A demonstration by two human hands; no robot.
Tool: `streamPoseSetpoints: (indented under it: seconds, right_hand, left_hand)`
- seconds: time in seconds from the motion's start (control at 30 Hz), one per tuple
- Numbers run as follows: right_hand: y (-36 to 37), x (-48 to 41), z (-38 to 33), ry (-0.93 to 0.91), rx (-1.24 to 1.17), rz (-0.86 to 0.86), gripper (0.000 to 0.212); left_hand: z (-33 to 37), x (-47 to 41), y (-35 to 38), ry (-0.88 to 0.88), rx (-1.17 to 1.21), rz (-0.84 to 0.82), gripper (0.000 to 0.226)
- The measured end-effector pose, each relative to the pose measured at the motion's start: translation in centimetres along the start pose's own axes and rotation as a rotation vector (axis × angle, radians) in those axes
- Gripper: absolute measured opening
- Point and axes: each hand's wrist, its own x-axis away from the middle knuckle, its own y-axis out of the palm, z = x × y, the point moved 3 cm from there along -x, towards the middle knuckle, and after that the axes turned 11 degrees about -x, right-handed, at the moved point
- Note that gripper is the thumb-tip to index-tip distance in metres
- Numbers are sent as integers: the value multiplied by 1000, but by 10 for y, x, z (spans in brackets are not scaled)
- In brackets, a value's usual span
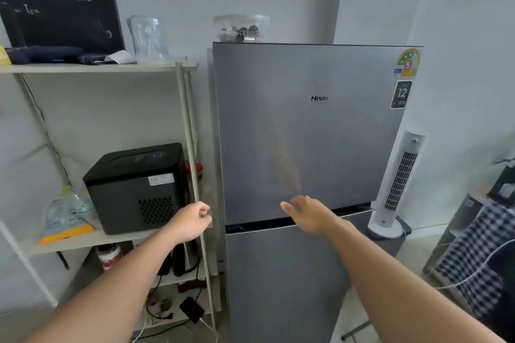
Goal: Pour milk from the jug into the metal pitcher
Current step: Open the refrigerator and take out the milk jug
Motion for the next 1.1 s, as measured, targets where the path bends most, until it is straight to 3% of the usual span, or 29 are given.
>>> streamPoseSetpoints:
  seconds: [0.13,0.27,0.37,0.43,0.6,0.7,0.8,0.87,1.1]
  right_hand:
    - [34,-13,-3,84,-21,-57,71]
    - [63,-19,-9,123,-33,-118,76]
    - [89,-23,-5,178,-72,-130,57]
    - [107,-30,-1,196,-116,-119,40]
    - [132,-38,3,236,-197,-8,50]
    - [138,-36,-2,300,-297,30,72]
    - [140,-36,-9,333,-315,69,90]
    - [141,-36,-15,346,-264,67,90]
    - [149,-36,-25,384,-229,95,88]
  left_hand:
    - [-16,-28,17,2,-9,-86,55]
    - [-29,-55,39,23,-2,-149,83]
    - [-35,-64,59,47,76,-218,113]
    - [-32,-66,69,60,108,-237,121]
    - [-32,-70,97,21,115,-185,105]
    - [-39,-69,115,-21,195,-198,109]
    - [-43,-66,132,-49,208,-157,86]
    - [-41,-64,137,-44,257,-98,75]
    - [-40,-74,141,1,386,-29,72]
